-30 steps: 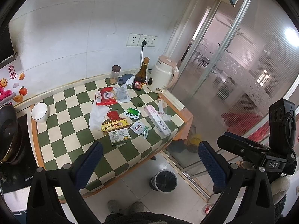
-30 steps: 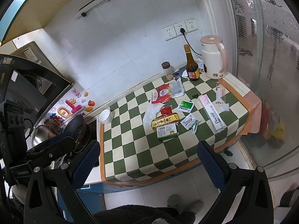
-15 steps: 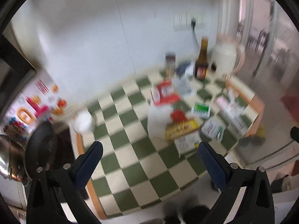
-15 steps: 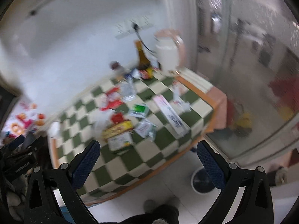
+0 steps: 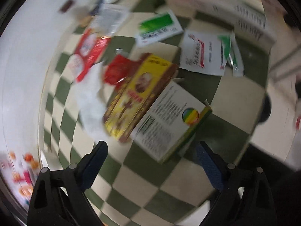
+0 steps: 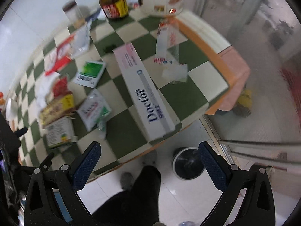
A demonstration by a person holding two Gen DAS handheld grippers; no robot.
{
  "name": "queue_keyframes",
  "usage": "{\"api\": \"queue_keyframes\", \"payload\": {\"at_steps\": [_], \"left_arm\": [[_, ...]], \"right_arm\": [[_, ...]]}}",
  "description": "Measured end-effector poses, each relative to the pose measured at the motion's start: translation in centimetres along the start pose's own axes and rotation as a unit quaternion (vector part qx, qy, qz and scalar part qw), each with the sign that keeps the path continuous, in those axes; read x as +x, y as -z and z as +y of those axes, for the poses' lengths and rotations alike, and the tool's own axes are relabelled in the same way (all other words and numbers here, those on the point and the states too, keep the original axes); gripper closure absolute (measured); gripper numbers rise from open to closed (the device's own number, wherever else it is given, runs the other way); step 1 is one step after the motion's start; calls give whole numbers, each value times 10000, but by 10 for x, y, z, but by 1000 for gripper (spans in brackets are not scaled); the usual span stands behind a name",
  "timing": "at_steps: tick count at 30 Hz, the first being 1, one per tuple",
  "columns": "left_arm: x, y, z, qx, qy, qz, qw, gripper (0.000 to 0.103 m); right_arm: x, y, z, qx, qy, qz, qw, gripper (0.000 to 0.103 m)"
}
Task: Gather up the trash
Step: 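Grasp the white medicine box with the left tool while the right tool grasps the Dental Doctor toothpaste box, then carry both boxes over the floor bin and open both tools to drop them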
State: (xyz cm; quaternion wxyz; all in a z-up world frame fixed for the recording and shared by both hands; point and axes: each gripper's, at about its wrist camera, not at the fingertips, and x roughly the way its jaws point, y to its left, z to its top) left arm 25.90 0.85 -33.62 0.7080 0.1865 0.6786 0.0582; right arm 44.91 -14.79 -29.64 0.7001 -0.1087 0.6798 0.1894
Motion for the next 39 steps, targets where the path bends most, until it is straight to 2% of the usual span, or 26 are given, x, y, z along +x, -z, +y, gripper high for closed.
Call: {"api": "queue_keyframes", "payload": {"at_steps": [4,6,7,11,13,15,16,17,18,21,23,24,25,27,29,30,32,35,39], "left_arm": [[16,-16,-17,634,25,154,9979,8],[26,-24,-22,761,60,307,9966,8],[27,-26,-21,726,95,317,9968,7],[28,-40,-9,302,554,412,9972,19],[27,-41,-10,249,536,408,9974,22],[23,-41,-12,224,464,392,9979,27],[20,-42,-15,178,413,391,9982,31],[18,-42,-15,87,408,412,9983,31],[16,-42,-18,-43,434,440,9981,31],[15,-32,-5,-826,686,624,9923,32],[17,-20,3,-1461,956,727,9819,32],[18,-14,8,-1850,1115,776,9733,31],[18,-11,10,-2025,1126,766,9698,30],[21,-7,8,-1975,1203,843,9692,29],[27,-4,0,-1787,1134,960,9726,24],[26,-4,-1,-1764,1098,886,9742,24],[26,-5,-1,-1817,1187,904,9720,31],[22,-8,1,-1786,941,792,9762,32],[2,-4,6,-1946,571,565,9776,32]], "right_arm": [[30,-22,-6,-216,-149,293,9992,0],[41,-32,-6,-311,-196,398,9985,0],[47,-37,-7,-349,-216,438,9982,0],[67,-55,-8,-366,-329,577,9971,0],[78,-61,-7,-372,-379,653,9965,0],[86,-65,-4,-426,-359,676,9962,8],[91,-67,-1,-457,-345,677,9961,21],[95,-67,0,-479,-337,693,9959,41],[96,-67,1,-470,-355,689,9959,47],[91,-62,1,-324,-506,465,9971,48],[92,-55,-1,-190,-678,570,9959,48],[93,-52,-1,-156,-749,641,9950,48],[94,-48,-1,-119,-840,756,9935,48],[98,-42,-2,-62,-972,930,9909,47],[98,-39,3,-175,-868,853,9924,47],[97,-37,4,-214,-828,835,9928,47],[97,-34,8,-300,-730,793,9937,48],[85,-22,10,-202,-810,601,9947,50],[63,-11,4,84,-967,308,9948,50]]}}
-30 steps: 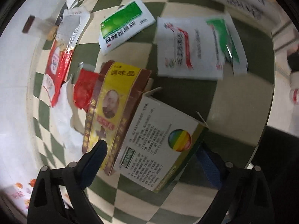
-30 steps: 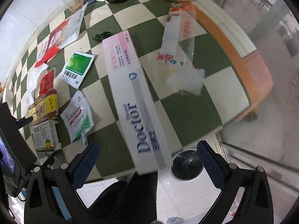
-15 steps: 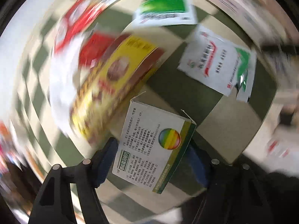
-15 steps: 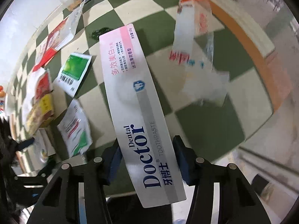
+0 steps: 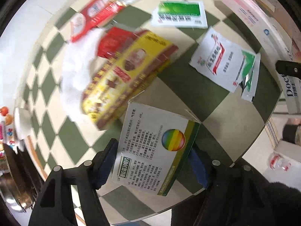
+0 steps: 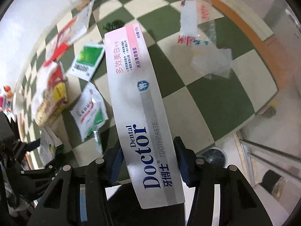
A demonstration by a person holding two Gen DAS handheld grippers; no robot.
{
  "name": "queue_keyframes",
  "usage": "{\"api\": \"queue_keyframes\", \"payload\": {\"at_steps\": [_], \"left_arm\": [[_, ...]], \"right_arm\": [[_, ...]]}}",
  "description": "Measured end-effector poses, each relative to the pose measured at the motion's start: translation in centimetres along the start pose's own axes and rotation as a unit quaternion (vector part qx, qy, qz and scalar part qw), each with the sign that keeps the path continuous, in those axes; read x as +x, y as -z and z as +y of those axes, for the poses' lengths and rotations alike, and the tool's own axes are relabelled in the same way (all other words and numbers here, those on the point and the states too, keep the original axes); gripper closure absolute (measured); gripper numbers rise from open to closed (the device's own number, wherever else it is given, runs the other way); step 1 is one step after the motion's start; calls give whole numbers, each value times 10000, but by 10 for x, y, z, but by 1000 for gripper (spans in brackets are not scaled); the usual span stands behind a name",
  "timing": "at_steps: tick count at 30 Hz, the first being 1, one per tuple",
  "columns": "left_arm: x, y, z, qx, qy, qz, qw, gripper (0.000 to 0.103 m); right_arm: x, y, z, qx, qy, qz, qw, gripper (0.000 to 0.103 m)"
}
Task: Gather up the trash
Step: 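Carry both boxes over the floor bin and open both tools to drop them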
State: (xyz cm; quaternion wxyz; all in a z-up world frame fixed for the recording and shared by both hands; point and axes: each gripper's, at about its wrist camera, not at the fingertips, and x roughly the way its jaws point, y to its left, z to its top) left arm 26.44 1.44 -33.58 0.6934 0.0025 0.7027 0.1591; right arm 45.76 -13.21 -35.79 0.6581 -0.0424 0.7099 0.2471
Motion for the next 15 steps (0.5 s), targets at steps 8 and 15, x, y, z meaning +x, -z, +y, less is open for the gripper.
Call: {"api": "queue_keyframes", "payload": {"at_steps": [8,15], "left_arm": [[-39,11,25,-533,-518,-822,9938,32],[-59,0,0,-40,-296,-1564,9872,33]], "right_arm": [[-39,35,-15,910,148,-573,9941,50],[-70,97,-49,2131,382,-1109,9700,50]]}}
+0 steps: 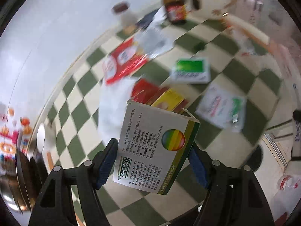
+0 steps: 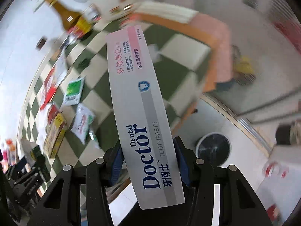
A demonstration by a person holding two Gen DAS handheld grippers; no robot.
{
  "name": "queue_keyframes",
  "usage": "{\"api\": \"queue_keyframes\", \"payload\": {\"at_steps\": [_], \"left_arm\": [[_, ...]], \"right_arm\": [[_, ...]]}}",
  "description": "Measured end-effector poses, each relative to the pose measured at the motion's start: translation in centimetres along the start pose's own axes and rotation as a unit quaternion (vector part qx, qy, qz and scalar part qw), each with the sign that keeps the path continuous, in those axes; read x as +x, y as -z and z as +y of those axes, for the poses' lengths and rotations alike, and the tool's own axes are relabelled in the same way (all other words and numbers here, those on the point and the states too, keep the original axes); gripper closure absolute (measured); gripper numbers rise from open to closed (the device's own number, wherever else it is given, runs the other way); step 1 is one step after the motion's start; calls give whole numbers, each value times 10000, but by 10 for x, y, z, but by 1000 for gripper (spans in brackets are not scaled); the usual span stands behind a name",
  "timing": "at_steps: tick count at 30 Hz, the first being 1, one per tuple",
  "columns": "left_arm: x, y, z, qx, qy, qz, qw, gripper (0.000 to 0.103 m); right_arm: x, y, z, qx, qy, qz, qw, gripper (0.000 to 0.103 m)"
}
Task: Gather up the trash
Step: 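Carry both boxes over the floor bin and open both tools to drop them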
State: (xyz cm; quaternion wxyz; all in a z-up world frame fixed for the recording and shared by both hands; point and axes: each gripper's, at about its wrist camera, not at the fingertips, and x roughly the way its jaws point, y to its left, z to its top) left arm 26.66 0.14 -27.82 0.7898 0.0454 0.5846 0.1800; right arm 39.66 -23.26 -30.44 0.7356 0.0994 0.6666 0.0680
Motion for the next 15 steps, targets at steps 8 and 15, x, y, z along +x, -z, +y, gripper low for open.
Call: {"api": "queue_keyframes", "payload": {"at_steps": [8,15], "left_arm": [[-62,-16,-141,1322,1502,-236,9795,33],[0,20,-348,2448,2583,934,9299,32]], "right_arm": [[-33,85,-131,1582,321,-200,9867,50],[25,174,-293,3001,611,495,9507,50]]}}
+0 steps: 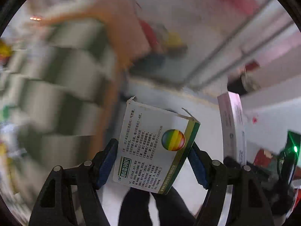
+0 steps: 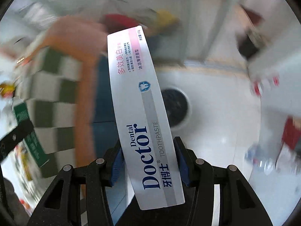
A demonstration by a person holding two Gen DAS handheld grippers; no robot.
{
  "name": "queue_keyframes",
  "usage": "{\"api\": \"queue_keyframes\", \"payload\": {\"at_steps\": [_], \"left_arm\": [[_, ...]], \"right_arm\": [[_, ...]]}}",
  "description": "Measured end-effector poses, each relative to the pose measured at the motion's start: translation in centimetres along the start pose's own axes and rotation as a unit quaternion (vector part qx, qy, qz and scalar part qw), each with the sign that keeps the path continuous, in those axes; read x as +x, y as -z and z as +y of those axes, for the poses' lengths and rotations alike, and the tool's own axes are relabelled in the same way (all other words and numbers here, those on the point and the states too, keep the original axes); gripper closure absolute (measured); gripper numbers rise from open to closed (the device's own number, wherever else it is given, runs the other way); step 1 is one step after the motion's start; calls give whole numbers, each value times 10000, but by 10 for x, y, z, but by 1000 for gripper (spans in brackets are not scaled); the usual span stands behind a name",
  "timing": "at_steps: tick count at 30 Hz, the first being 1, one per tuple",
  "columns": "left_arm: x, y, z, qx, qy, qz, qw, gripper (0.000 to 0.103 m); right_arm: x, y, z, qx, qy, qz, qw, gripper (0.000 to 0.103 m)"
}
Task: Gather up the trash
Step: 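Carry both boxes over the floor bin and open both tools to drop them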
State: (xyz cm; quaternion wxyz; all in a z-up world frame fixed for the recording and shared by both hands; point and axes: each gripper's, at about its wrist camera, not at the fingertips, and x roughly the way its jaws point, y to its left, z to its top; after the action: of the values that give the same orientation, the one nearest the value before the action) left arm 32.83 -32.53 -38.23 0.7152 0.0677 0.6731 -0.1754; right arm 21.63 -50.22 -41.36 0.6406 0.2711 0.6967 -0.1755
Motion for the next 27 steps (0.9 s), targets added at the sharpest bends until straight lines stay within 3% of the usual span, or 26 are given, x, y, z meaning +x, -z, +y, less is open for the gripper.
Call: {"api": "queue_keyframes", "payload": {"at_steps": [2,8,11,14,15,17,18,20,21,25,27], "left_arm": [[72,-14,-17,58,129,500,9987,32],[298,-39,-28,131,-25,1568,9875,32],[381,-38,-28,126,115,2005,9796,32],[431,-36,-24,151,64,2038,9789,30],[438,-37,-25,120,91,2033,9790,26],[454,-37,-21,31,164,2001,9796,1],[459,-36,-16,8,124,1968,9804,0],[460,-26,-16,-20,-22,1835,9830,0],[457,-26,-16,-38,-108,1764,9842,0],[437,-16,-10,-6,-659,1287,9895,0],[425,-9,-11,137,-1004,982,9900,0]], "right_arm": [[39,-8,-34,205,60,195,9996,50],[220,-42,-107,663,-135,950,9932,50],[305,-52,-120,778,-337,1412,9863,50],[369,-61,-121,709,-397,1716,9818,51],[384,-65,-119,678,-412,1769,9810,50],[411,-72,-117,635,-499,1870,9790,49],[422,-76,-118,690,-557,1903,9777,49],[429,-80,-120,749,-607,1788,9792,28],[428,-81,-125,751,-601,1674,9812,23],[411,-79,-131,480,-223,1111,9924,0],[401,-72,-132,309,26,770,9965,0]]}}
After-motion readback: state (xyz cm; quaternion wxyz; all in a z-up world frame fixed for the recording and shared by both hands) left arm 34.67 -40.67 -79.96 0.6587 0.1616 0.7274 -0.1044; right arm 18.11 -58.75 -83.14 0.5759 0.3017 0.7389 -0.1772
